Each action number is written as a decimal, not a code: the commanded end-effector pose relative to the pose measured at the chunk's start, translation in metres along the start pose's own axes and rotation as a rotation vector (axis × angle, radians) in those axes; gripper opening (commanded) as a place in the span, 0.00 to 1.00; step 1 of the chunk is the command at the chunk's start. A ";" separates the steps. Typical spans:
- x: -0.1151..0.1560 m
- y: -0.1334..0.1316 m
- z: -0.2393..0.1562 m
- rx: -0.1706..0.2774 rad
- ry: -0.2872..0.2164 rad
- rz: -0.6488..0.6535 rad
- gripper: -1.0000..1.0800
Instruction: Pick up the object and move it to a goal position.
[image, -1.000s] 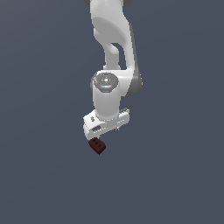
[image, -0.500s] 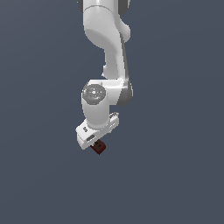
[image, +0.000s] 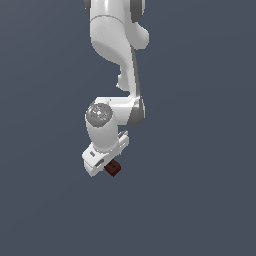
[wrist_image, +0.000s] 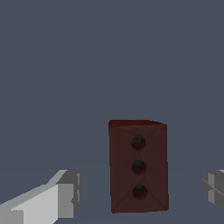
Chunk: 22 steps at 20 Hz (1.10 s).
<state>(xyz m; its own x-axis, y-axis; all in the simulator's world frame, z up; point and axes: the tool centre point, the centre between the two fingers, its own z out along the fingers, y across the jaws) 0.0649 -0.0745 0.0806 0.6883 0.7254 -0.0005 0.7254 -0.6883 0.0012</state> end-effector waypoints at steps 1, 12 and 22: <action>-0.001 0.002 0.002 0.001 0.000 -0.018 0.96; -0.002 0.003 0.017 0.001 0.000 -0.024 0.96; -0.002 0.003 0.054 0.001 0.000 -0.027 0.96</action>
<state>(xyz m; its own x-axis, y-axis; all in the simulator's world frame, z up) 0.0645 -0.0784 0.0279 0.6688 0.7434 -0.0012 0.7434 -0.6688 -0.0016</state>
